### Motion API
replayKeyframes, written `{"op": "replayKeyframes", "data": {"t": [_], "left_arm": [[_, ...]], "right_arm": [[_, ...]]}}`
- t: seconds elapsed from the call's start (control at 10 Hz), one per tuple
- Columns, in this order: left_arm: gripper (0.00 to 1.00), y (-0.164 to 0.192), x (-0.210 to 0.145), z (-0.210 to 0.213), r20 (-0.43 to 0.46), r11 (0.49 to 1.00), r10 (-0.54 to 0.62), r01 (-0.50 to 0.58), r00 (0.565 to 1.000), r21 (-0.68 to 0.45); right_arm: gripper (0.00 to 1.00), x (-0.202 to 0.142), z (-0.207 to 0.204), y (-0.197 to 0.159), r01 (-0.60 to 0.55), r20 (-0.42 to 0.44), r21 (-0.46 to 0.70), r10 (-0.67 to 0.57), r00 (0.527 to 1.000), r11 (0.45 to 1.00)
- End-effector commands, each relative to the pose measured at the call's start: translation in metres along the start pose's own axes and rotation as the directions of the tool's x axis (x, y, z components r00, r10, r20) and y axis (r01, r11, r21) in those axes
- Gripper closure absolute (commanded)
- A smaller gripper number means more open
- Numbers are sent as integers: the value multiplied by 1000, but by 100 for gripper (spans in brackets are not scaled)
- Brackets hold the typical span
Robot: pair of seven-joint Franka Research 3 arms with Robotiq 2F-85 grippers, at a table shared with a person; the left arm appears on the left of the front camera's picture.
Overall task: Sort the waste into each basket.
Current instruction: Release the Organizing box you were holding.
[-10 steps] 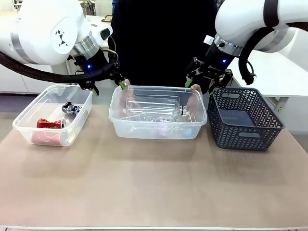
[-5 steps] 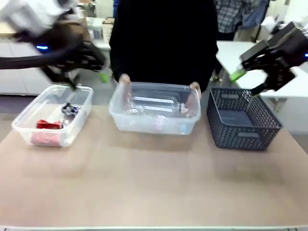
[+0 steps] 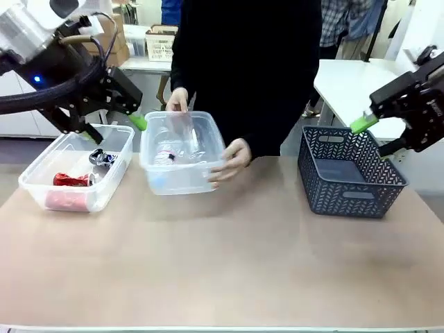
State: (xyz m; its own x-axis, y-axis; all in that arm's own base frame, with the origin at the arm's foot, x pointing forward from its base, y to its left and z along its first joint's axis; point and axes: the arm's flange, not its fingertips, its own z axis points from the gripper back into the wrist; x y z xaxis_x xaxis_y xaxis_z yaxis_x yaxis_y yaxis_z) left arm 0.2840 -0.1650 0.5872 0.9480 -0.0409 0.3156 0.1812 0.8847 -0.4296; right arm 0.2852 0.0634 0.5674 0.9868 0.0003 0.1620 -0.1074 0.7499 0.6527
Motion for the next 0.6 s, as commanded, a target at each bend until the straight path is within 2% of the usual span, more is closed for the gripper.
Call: {"op": "replayKeyframes", "data": {"t": [0.0,0.1,0.2,0.3,0.4,0.5], "left_arm": [[0,37,-5,37,-55,908,87,-101,995,-406],[0,89,-7,60,-96,737,223,-232,970,-635],[0,140,-13,70,-124,551,338,-303,933,-778],[0,182,-16,60,-158,449,481,-397,863,-801],[0,208,-19,45,-245,375,483,-451,841,-810],[0,228,-17,26,-346,338,491,-541,799,-770]], "right_arm": [[0,13,33,-36,127,-173,515,-43,984,848],[0,22,60,-72,388,-259,672,-290,921,632],[0,22,79,-105,518,-355,762,-418,836,388],[0,18,87,-127,528,-370,803,-464,805,276],[0,15,88,-136,503,-363,831,-454,814,238],[0,12,85,-133,464,-288,837,-486,825,292]]}}
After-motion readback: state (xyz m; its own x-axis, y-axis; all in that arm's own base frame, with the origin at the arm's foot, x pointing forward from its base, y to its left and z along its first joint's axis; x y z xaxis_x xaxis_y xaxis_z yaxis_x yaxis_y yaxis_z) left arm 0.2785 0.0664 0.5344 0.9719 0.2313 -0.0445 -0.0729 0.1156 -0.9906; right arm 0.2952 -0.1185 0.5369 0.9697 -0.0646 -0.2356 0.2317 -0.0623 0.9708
